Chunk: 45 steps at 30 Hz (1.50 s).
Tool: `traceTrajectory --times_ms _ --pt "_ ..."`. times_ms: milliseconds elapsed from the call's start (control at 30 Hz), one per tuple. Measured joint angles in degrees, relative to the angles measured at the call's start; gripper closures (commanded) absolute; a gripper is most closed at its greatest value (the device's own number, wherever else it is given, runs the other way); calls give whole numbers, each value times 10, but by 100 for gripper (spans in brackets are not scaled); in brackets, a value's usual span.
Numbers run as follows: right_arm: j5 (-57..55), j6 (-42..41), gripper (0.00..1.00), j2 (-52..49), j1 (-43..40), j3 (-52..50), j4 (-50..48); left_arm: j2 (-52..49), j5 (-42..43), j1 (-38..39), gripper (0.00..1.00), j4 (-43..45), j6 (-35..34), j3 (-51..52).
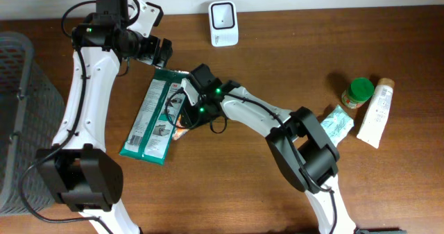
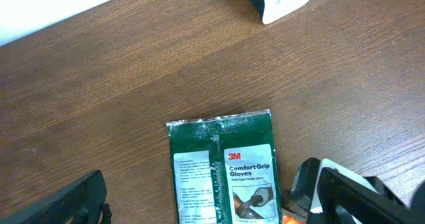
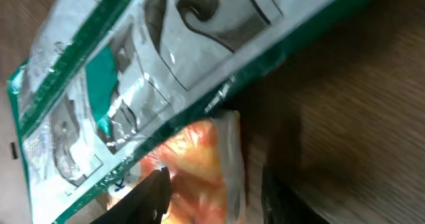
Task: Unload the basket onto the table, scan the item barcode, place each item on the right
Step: 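Reach the right gripper to the orange tissue pack beside the gloves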
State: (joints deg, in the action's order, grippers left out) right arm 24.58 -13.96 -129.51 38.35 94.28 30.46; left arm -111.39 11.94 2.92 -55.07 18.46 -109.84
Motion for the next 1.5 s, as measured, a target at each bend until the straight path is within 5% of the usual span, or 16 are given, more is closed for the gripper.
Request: traceTrajectory --times_ms 100,433,800,1067,1267,1500 --pt "15 -1 96 -2 0 0 0 0 0 0 1 0 0 0" --pt "38 -2 96 0 -34 15 101 0 0 0 1 0 0 0" --pt "-59 -65 96 68 -188 24 306 0 0 0 1 0 0 0" --pt "-79 8 70 68 -195 31 429 0 0 0 1 0 0 0" --pt "-83 181 44 68 -195 94 323 0 0 0 1 0 0 0" --pt "-83 302 42 60 -181 94 258 0 0 0 1 0 0 0"
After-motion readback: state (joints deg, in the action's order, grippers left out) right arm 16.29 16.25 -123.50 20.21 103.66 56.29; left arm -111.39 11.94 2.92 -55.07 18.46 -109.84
